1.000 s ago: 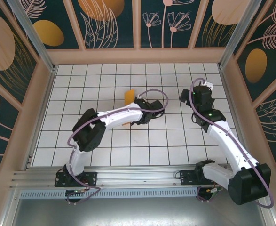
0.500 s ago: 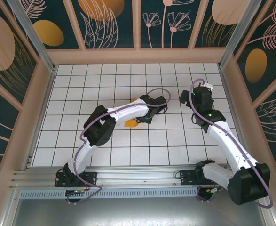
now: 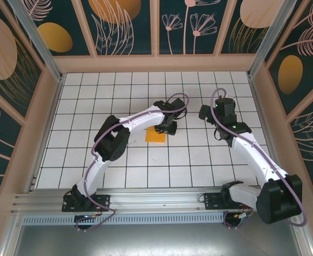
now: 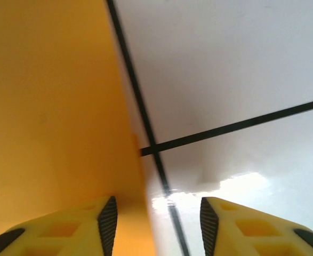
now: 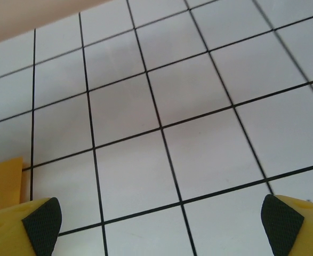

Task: Fold a paper plane with a square sheet of paper (fold left side to right side)
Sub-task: Turn over the paper at the center of the table, then third fold the triangle at the center of the table.

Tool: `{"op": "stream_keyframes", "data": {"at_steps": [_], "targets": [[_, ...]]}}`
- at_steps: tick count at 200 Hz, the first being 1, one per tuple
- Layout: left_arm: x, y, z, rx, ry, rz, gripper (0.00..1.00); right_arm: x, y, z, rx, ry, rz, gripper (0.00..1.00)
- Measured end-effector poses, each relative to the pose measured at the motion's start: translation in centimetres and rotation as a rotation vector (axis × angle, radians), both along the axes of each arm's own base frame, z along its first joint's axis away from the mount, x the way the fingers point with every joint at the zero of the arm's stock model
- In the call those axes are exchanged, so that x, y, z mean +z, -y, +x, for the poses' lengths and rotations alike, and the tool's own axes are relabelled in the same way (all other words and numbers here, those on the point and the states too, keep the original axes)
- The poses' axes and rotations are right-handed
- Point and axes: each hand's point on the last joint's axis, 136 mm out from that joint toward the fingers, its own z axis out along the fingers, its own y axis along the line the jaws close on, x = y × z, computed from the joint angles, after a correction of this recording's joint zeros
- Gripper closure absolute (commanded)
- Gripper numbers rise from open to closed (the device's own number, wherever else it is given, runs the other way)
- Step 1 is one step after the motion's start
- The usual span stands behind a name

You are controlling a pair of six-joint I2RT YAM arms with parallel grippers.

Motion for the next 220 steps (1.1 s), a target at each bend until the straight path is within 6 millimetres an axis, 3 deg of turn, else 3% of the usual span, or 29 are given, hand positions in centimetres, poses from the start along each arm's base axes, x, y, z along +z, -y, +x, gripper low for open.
{"op": "stream_keyframes", "data": {"at_steps": [25,47,75,93,117,146,178,220], "targets": [[1.7,0.1,-0.2,-0.005,-0.003,-0.131,0.42,-1.7,-2.0,0.2,0.083,-0.058,0.060,0.09],[4.9,-1.3,-0.1,0.019,0.037,-0.268,0.41,-3.2,-4.7,0.6,0.174,-0.104,0.162,0.25],[9.8,-5.7,1.6,0.110,0.134,-0.476,0.41,-5.4,-9.0,1.4,0.282,-0.188,0.301,0.44],[10.9,-9.1,3.1,0.182,0.188,-0.565,0.41,-6.4,-12.5,2.2,0.359,-0.240,0.360,0.57],[9.2,-12.1,3.6,0.254,0.185,-0.640,0.41,-7.2,-17.1,3.7,0.445,-0.280,0.417,0.66],[6.6,-12.7,2.6,0.275,0.123,-0.690,0.42,-8.2,-20.8,5.5,0.497,-0.308,0.455,0.69],[5.9,-11.7,2.5,0.242,0.096,-0.741,0.42,-10.2,-22.2,7.6,0.498,-0.334,0.458,0.70],[4.0,-11.2,2.3,0.232,0.045,-0.748,0.41,-12.8,-22.2,8.3,0.476,-0.390,0.431,0.71]]}}
